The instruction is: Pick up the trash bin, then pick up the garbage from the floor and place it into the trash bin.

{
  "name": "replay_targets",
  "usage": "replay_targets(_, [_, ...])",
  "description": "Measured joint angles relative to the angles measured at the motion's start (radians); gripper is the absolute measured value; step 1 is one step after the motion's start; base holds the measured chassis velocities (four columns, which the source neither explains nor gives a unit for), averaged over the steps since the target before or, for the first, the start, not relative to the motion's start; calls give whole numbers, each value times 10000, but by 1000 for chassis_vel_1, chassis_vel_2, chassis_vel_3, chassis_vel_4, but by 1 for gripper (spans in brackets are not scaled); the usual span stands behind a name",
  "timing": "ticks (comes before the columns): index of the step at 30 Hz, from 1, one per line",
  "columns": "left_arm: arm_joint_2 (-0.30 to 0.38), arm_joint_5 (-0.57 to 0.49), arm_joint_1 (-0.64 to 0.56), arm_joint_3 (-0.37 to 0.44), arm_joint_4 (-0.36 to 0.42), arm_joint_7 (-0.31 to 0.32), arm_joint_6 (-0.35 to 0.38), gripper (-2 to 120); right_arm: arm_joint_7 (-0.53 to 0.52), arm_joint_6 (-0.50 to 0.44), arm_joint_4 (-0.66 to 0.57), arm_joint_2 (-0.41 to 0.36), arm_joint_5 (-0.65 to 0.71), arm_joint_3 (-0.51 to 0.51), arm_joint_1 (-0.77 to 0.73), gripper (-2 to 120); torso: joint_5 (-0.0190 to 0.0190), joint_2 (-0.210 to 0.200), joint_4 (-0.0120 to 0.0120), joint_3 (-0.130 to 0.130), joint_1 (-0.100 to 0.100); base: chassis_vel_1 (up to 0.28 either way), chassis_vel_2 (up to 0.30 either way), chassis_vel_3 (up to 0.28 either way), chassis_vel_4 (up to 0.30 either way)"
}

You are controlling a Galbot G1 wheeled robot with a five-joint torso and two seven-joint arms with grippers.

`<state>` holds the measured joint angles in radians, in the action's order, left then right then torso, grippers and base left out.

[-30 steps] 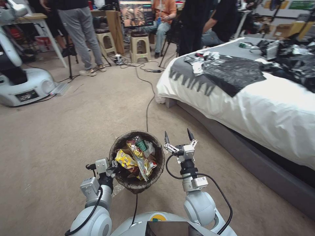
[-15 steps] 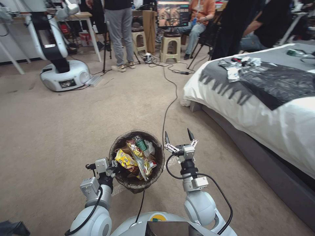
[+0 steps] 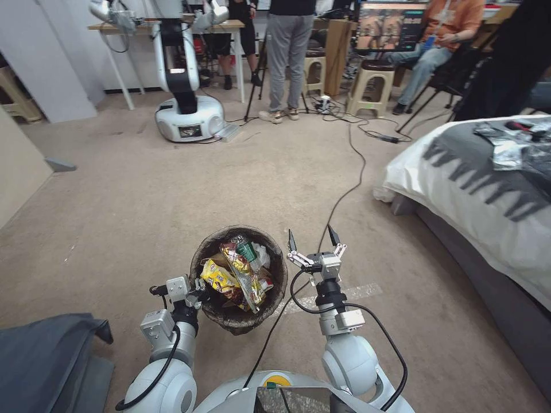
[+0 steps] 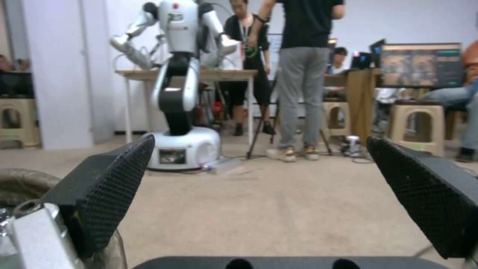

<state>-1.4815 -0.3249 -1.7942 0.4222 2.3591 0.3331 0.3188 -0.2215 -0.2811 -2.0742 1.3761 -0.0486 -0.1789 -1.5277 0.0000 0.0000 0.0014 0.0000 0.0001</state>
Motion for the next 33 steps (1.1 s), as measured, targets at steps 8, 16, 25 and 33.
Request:
replay_targets(8, [-8,22,23,-47,-14,-9,-21,0,12,-8,9,22,-6,10,15,100,-1,0,-7,0,0,17,22,12,13])
replay_targets(16, [-14,38,75,-33,-65,-2,-36,0,16,-12,11,26,-6,0,14,100,-1,0,-5,0,0,0,0,0,0])
replay_targets(25, [22,-288,571,13,-330,85,272,0,20,-43,19,60,-8,-25,-7,100,-1,0,-4,0,0,0,0,0,0])
replay_targets(33, [50,-1152,1457,133,-900,593,1331,0,36,-87,-40,91,-36,-85,-83,100,-1,0,-5,0,0,0,0,0,0])
